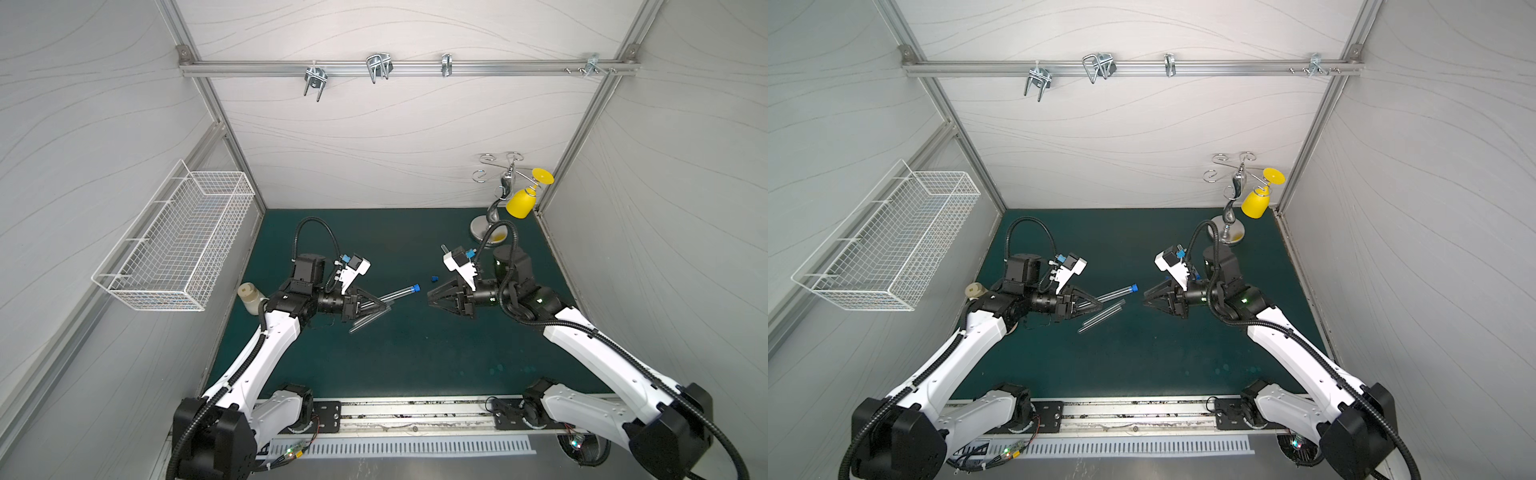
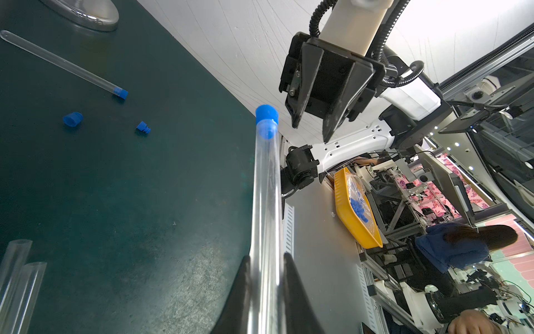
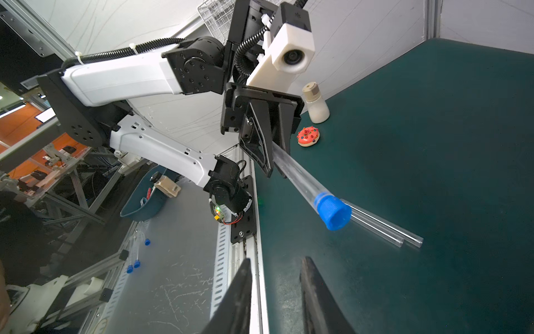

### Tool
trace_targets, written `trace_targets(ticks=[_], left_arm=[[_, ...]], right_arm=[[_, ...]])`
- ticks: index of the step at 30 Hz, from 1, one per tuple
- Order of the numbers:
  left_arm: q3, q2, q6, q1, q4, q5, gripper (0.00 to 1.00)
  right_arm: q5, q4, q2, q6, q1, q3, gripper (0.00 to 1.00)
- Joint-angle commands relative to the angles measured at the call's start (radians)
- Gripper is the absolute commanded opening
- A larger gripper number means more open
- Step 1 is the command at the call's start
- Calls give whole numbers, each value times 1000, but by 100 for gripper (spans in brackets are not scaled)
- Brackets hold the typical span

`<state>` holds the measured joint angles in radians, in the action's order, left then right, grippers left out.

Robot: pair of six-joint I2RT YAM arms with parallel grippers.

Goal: Insert stoppers into test tubes
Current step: Insert the stopper into the test tube.

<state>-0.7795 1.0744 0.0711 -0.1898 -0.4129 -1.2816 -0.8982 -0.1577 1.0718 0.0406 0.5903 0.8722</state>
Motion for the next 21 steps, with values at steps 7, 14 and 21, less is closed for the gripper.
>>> trace_targets(ticks=[7, 14, 21], left_arm=[[-34, -6, 13, -7, 14, -45, 0], [-30, -8, 19, -11, 10, -41, 0], [-29, -9, 20, -19, 8, -47, 0]], right_arm=[[7, 24, 34, -194, 38, 18, 30], [19, 43, 32, -282, 55, 10, 32], [54, 75, 25, -318, 55, -3, 33]])
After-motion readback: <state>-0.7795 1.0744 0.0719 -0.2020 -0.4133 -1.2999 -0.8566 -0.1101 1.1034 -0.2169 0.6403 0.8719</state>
